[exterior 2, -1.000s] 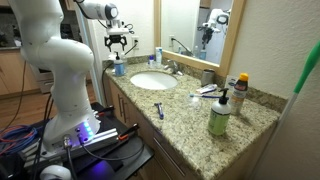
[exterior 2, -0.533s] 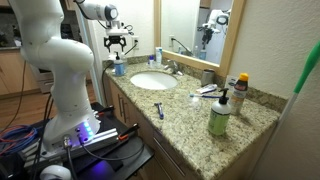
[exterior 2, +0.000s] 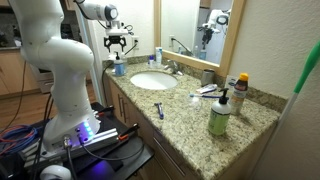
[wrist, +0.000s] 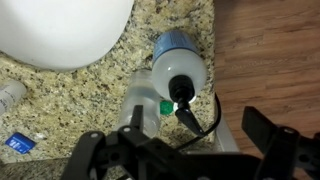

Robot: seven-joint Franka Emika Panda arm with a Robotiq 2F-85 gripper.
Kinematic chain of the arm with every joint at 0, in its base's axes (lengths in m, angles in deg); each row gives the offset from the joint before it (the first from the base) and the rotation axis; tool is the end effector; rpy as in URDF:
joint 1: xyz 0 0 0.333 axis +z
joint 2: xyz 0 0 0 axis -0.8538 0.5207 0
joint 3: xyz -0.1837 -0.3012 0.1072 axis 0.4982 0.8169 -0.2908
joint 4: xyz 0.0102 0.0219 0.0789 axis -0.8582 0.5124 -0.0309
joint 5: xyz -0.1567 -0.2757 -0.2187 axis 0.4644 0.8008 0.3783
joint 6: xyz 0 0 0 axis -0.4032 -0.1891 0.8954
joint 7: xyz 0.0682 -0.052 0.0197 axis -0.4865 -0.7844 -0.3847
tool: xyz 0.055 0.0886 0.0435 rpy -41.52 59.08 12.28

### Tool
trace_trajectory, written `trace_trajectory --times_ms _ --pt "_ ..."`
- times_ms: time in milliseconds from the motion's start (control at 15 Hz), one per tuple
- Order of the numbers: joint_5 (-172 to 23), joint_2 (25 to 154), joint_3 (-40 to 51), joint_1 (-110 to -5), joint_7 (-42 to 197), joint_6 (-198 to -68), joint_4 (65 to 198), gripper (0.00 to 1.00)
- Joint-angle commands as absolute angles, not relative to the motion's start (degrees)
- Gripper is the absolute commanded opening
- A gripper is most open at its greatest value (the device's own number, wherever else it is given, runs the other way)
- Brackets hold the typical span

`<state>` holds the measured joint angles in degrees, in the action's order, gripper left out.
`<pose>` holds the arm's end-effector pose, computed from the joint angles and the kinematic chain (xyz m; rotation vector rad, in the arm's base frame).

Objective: Pick up the soap bottle and move to forward.

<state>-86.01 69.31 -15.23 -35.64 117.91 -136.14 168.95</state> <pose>0.3959 0.3378 0.4577 -2.4810 -1.7284 -0.3015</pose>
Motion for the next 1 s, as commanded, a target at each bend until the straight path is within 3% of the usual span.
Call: trace_trajectory --times_ms 0,800,867,933 --pt "-85.91 69.43 -15.88 -36.25 117.72 -135.91 168.64 1.00" --pt "-79.11 70.40 -17.03 -36.15 112.97 -140.22 172.28 1.00" --pt "-78.57 70.29 -17.01 -36.24 112.67 -141.25 172.48 0.98" --pt "-78.70 70.78 -16.97 -36.27 112.67 -141.35 172.18 0.74"
